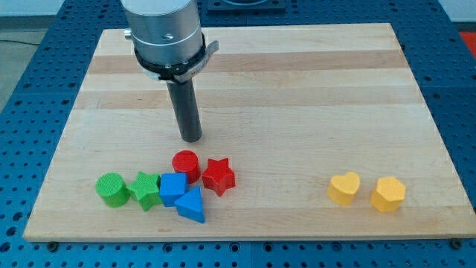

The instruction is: Place the green circle left to the green star

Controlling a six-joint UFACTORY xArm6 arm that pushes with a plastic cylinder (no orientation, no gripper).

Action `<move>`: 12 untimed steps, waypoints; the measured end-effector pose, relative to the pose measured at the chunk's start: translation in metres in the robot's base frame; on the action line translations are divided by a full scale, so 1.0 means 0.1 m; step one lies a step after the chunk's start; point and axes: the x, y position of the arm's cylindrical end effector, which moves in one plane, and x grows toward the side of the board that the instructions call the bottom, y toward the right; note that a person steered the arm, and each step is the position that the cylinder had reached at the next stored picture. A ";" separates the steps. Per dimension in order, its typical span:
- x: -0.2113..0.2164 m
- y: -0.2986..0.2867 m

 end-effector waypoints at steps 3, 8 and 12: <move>-0.04 -0.96; 0.83 -1.84; 0.83 -1.20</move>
